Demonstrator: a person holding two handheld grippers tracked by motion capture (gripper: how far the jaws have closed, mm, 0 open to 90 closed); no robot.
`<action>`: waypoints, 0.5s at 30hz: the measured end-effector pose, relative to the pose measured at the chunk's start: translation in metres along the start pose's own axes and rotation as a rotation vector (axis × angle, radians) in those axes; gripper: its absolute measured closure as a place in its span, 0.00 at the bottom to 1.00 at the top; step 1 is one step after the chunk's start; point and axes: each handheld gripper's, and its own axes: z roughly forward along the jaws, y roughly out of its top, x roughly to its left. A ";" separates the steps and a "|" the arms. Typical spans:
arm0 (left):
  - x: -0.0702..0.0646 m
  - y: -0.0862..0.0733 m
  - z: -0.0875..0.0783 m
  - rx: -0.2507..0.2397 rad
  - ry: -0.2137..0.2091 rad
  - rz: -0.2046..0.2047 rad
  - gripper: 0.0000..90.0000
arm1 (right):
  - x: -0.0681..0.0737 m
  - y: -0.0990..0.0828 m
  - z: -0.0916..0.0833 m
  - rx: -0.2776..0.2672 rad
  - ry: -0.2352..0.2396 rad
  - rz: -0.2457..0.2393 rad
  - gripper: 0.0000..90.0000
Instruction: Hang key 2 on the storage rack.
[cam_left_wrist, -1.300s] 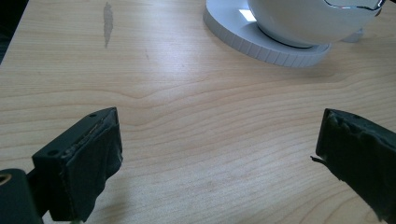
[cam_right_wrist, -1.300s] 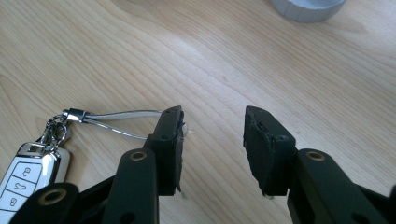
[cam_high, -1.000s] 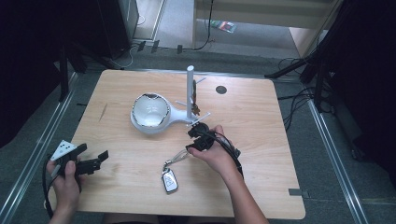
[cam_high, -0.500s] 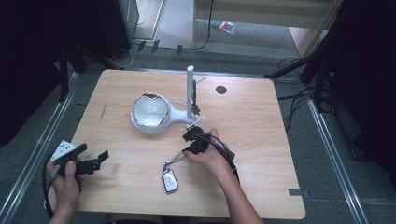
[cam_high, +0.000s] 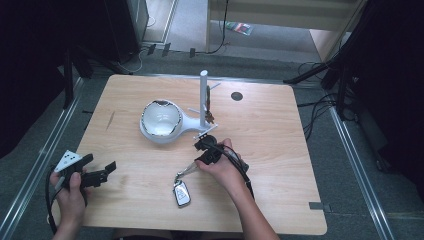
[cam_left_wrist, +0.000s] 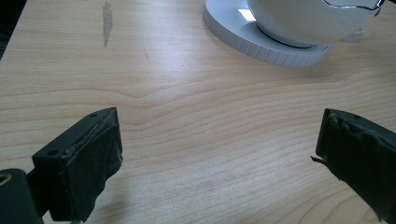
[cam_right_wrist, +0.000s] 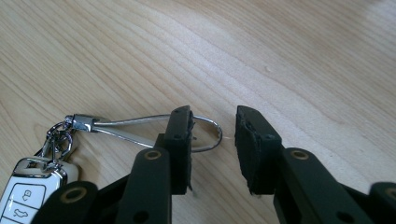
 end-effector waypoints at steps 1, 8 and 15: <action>0.000 0.000 0.000 0.000 0.000 0.000 0.01 | 0.000 0.000 0.001 0.005 0.003 0.003 0.79; 0.000 0.000 0.000 -0.001 0.000 0.000 0.01 | 0.002 -0.001 0.001 0.001 0.012 -0.002 0.86; 0.000 0.000 0.000 -0.001 0.000 0.000 0.01 | 0.003 -0.002 0.001 0.004 -0.007 -0.022 0.90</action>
